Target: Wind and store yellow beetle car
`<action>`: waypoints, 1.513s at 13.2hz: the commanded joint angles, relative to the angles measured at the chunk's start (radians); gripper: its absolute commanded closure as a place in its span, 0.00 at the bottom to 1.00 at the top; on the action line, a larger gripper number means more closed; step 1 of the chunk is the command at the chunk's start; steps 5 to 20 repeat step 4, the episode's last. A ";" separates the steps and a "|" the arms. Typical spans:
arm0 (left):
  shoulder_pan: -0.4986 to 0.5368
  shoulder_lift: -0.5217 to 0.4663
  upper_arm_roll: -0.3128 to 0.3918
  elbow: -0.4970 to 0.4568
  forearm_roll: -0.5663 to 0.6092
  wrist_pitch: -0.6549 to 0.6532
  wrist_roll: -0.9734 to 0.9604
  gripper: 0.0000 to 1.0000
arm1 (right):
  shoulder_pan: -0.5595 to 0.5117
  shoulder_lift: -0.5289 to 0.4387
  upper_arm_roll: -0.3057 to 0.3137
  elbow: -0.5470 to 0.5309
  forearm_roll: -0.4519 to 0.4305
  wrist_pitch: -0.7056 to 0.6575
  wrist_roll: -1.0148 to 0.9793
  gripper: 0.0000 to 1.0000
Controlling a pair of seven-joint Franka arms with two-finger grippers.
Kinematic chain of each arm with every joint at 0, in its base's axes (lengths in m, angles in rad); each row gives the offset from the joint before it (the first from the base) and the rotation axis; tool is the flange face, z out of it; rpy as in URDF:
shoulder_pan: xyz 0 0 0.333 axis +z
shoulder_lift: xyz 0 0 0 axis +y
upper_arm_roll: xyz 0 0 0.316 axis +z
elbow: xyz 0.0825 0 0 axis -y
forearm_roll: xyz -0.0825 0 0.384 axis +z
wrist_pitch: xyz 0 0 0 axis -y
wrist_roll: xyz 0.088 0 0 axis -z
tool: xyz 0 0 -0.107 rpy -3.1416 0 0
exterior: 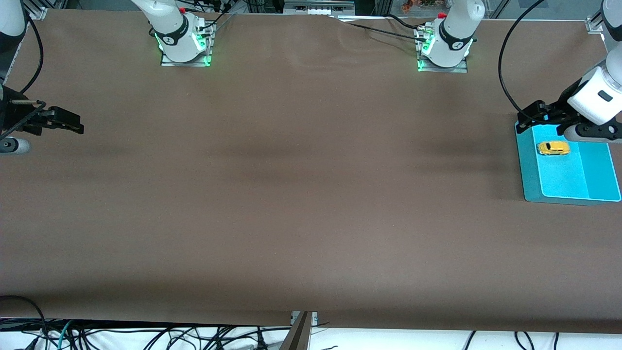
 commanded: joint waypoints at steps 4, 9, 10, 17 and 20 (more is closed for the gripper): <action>0.000 0.045 -0.004 0.065 -0.010 -0.037 0.007 0.00 | 0.000 0.000 0.000 0.012 0.013 -0.003 0.005 0.00; 0.000 0.045 -0.004 0.065 -0.010 -0.037 0.007 0.00 | 0.000 0.000 0.000 0.012 0.013 -0.003 0.005 0.00; 0.000 0.045 -0.004 0.065 -0.010 -0.037 0.007 0.00 | 0.000 0.000 0.000 0.012 0.013 -0.003 0.005 0.00; 0.000 0.045 -0.004 0.065 -0.010 -0.037 0.007 0.00 | 0.000 0.000 0.000 0.012 0.013 -0.003 0.005 0.00; 0.000 0.045 -0.004 0.065 -0.010 -0.037 0.007 0.00 | 0.000 0.000 0.000 0.012 0.013 -0.003 0.005 0.00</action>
